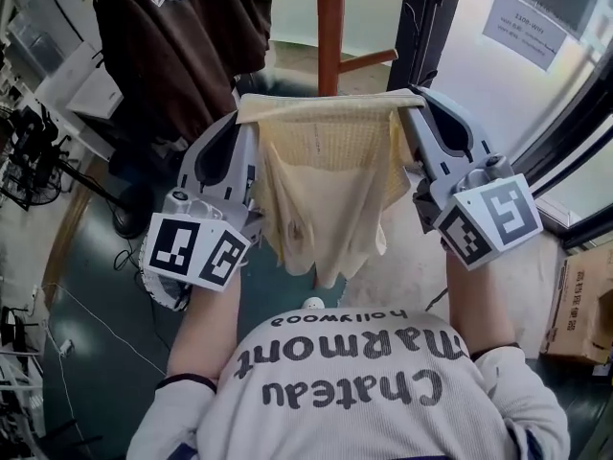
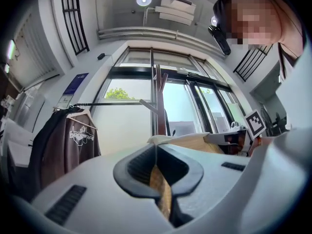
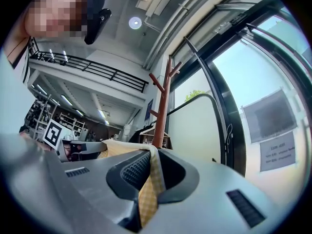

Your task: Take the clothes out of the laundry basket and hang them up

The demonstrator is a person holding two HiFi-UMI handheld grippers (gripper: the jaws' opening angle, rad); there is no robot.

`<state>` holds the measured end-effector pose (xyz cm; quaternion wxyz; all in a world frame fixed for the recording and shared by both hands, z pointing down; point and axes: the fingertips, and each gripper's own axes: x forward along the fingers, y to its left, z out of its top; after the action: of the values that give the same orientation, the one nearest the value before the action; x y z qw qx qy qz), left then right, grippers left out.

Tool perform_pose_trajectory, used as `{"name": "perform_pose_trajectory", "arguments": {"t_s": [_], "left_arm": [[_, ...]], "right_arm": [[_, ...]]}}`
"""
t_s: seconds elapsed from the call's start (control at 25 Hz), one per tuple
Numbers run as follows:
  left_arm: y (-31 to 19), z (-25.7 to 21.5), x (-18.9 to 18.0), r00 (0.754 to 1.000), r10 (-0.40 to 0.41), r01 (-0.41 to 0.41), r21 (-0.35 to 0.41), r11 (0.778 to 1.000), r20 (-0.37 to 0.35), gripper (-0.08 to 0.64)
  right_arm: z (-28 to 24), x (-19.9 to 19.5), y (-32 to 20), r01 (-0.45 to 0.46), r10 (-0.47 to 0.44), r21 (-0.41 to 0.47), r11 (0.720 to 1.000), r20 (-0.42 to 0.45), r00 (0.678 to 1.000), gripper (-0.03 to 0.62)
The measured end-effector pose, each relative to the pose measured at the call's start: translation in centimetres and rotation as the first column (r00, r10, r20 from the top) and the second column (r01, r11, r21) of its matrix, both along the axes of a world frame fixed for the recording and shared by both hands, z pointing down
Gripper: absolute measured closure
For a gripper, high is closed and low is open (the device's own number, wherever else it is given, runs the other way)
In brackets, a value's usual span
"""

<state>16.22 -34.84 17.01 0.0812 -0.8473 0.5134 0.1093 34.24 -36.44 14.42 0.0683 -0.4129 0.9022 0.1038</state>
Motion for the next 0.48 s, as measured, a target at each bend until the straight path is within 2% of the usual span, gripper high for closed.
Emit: {"name": "perform_pose_trajectory", "arguments": {"t_s": [0.12,0.32,0.4,0.48], "left_arm": [[-2.8,-0.8,-0.7,0.999,0.032,-0.032,0.016,0.999,0.017,0.548],[-3.9,-2.0,0.0,0.993,0.112,-0.113,0.043,0.993,0.032,0.548],[-4.7,-1.6,0.1,0.989,0.128,-0.129,0.015,0.992,0.069,0.548],[-6.4,-0.3,0.0,0.985,0.134,-0.131,-0.028,0.991,0.108,0.546]], "right_arm": [[-0.7,-1.0,-2.4,-0.034,0.034,0.023,0.999,-0.019,0.999,0.548],[-2.4,-0.1,-3.7,-0.151,0.15,0.045,0.988,0.022,0.988,0.548],[-2.2,0.2,-4.4,-0.197,0.197,0.059,0.979,0.007,0.98,0.548],[-0.5,0.1,-5.9,-0.211,0.211,0.028,0.977,0.002,0.978,0.548]]}}
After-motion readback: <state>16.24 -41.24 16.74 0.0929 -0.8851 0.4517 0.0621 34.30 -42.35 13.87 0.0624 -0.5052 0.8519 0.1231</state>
